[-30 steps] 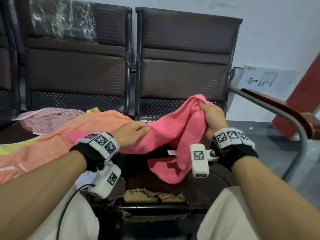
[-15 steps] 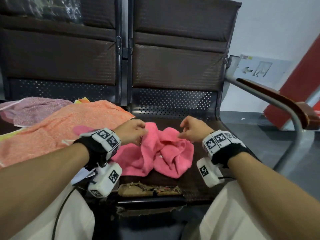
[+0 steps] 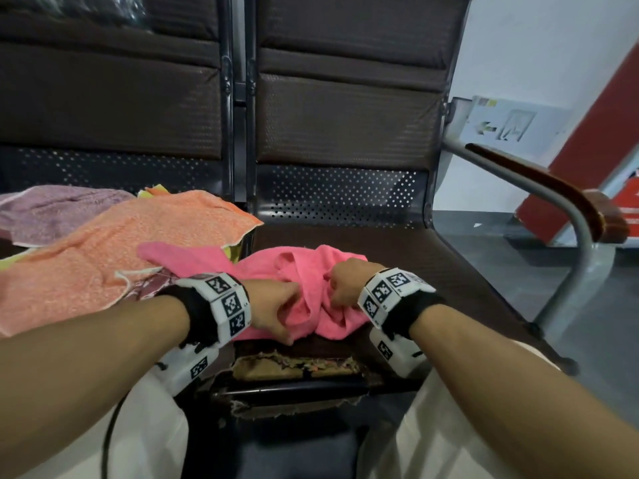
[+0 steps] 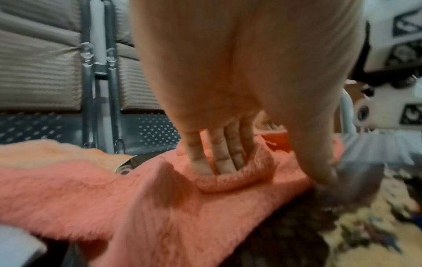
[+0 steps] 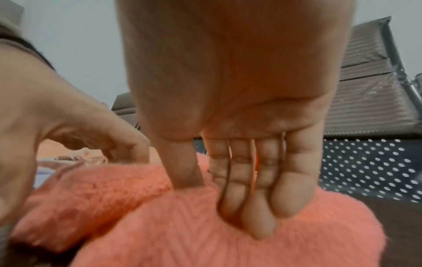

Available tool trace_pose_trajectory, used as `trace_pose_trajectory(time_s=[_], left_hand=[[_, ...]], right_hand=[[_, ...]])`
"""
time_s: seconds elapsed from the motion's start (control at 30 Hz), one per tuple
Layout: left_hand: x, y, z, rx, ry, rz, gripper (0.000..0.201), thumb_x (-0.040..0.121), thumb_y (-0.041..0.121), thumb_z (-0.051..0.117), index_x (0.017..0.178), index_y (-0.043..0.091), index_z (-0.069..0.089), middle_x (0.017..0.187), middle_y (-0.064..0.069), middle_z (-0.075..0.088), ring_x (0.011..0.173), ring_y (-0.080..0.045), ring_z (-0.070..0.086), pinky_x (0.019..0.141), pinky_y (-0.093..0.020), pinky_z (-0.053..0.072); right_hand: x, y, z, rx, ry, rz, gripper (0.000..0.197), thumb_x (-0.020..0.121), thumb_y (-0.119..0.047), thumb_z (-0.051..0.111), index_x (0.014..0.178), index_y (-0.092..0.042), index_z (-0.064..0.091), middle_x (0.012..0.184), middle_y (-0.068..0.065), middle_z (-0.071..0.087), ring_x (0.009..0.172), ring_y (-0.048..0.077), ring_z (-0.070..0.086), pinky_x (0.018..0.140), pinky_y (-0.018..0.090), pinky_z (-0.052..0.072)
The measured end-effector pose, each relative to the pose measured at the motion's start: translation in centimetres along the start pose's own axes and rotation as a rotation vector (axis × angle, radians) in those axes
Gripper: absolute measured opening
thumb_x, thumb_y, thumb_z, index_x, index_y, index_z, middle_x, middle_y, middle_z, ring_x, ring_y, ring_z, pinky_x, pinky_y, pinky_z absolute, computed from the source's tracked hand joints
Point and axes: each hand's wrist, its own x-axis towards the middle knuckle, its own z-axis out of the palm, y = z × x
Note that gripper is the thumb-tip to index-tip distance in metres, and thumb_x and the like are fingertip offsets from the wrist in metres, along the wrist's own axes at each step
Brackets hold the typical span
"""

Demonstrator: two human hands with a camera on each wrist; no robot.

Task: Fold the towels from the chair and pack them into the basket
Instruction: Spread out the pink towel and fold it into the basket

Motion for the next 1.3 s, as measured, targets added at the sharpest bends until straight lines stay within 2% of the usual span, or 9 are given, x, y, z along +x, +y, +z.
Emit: trace_pose_trajectory(time_s=[0.17, 0.37, 0.57, 0.7, 0.9, 1.0, 1.07, 1.23, 1.3], left_hand=[[0.0, 1.2, -0.3, -0.018, 0.224, 0.181, 0.037, 0.071, 0.039, 0.074, 0.099, 0.024, 0.054, 0.086, 0.016, 0.046, 0.078, -0.007, 0.048, 0.065, -0.023, 0.039], [-0.4, 1.7, -0.7, 0.146, 0.118, 0.162, 0.024, 0.077, 0.038, 0.068, 0.096, 0.023, 0.067, 0.092, 0.005, 0.057, 0.084, -0.013, 0.054, 0.074, -0.027, 0.045], [-0.4, 1.9, -0.5, 0.176, 0.06, 0.091, 0.017, 0.08, 0.032, 0.065, 0.087, 0.017, 0.07, 0.088, -0.001, 0.069, 0.077, -0.017, 0.06, 0.071, -0.027, 0.048], [-0.6, 1.5, -3.0, -0.105, 0.419, 0.021, 0.007, 0.085, 0.021, 0.059, 0.089, 0.016, 0.063, 0.086, 0.0, 0.069, 0.076, -0.013, 0.061, 0.072, -0.026, 0.049], [-2.2, 0.5, -6.5, -0.636, 0.776, 0.098, 0.004, 0.095, 0.009, 0.05, 0.094, 0.008, 0.053, 0.068, 0.001, 0.055, 0.054, -0.001, 0.046, 0.055, -0.013, 0.037], [-2.6, 0.6, -6.9, -0.726, 0.812, 0.142, 0.004, 0.093, 0.004, 0.053, 0.093, 0.006, 0.056, 0.062, 0.009, 0.055, 0.047, 0.006, 0.048, 0.049, -0.004, 0.036], [-2.7, 0.3, -7.1, -0.739, 0.852, 0.121, 0.004, 0.091, 0.007, 0.056, 0.093, 0.006, 0.059, 0.07, 0.003, 0.059, 0.058, 0.001, 0.052, 0.06, -0.01, 0.041], [-3.2, -1.3, -7.2, -0.91, 0.889, 0.026, 0.018, 0.088, 0.013, 0.061, 0.103, 0.009, 0.052, 0.06, 0.003, 0.055, 0.052, -0.002, 0.05, 0.052, -0.015, 0.041], [-3.3, -1.6, -6.9, -1.013, 0.791, 0.018, 0.031, 0.083, 0.011, 0.067, 0.108, 0.011, 0.049, 0.077, -0.006, 0.067, 0.068, -0.01, 0.065, 0.061, -0.021, 0.054]], right_hand=[[-1.9, 0.7, -2.2, 0.125, 0.185, 0.064, 0.013, 0.08, -0.026, 0.057, 0.072, -0.017, 0.055, 0.069, 0.001, 0.056, 0.076, 0.027, 0.065, 0.075, 0.032, 0.054], [-3.5, 1.3, -3.1, 0.178, 0.357, 0.072, 0.022, 0.083, -0.019, 0.051, 0.088, -0.019, 0.073, 0.092, 0.008, 0.068, 0.087, 0.029, 0.065, 0.072, 0.032, 0.051], [-3.8, 2.9, -4.3, 0.412, 0.606, 0.043, 0.021, 0.09, -0.019, 0.047, 0.097, -0.014, 0.066, 0.095, 0.011, 0.069, 0.084, 0.023, 0.064, 0.068, 0.025, 0.044], [-3.7, 3.2, -4.6, 0.784, 0.621, -0.065, 0.011, 0.093, -0.015, 0.049, 0.104, -0.018, 0.051, 0.07, 0.003, 0.066, 0.045, 0.014, 0.063, 0.044, 0.024, 0.05], [-1.8, 1.3, -4.2, 0.846, 0.431, -0.252, 0.025, 0.091, -0.02, 0.062, 0.115, -0.018, 0.056, 0.063, -0.002, 0.061, 0.041, 0.012, 0.058, 0.041, 0.025, 0.046], [-0.9, -0.4, -4.5, 0.716, 0.392, -0.338, 0.008, 0.091, -0.019, 0.061, 0.085, -0.015, 0.06, 0.059, -0.004, 0.057, 0.046, 0.015, 0.06, 0.046, 0.031, 0.052], [-0.3, -1.0, -5.0, 0.693, 0.418, -0.34, 0.028, 0.092, -0.017, 0.059, 0.064, -0.016, 0.054, 0.055, -0.003, 0.056, 0.046, 0.018, 0.06, 0.049, 0.031, 0.052], [1.1, -2.1, -6.4, 0.944, 0.521, -0.323, 0.027, 0.089, -0.012, 0.061, 0.063, -0.018, 0.059, 0.054, -0.002, 0.053, 0.051, 0.018, 0.056, 0.054, 0.036, 0.054], [1.4, -2.5, -6.6, 1.056, 0.547, -0.329, 0.027, 0.089, -0.009, 0.06, 0.064, -0.02, 0.061, 0.051, -0.006, 0.053, 0.05, 0.014, 0.053, 0.049, 0.031, 0.052]])
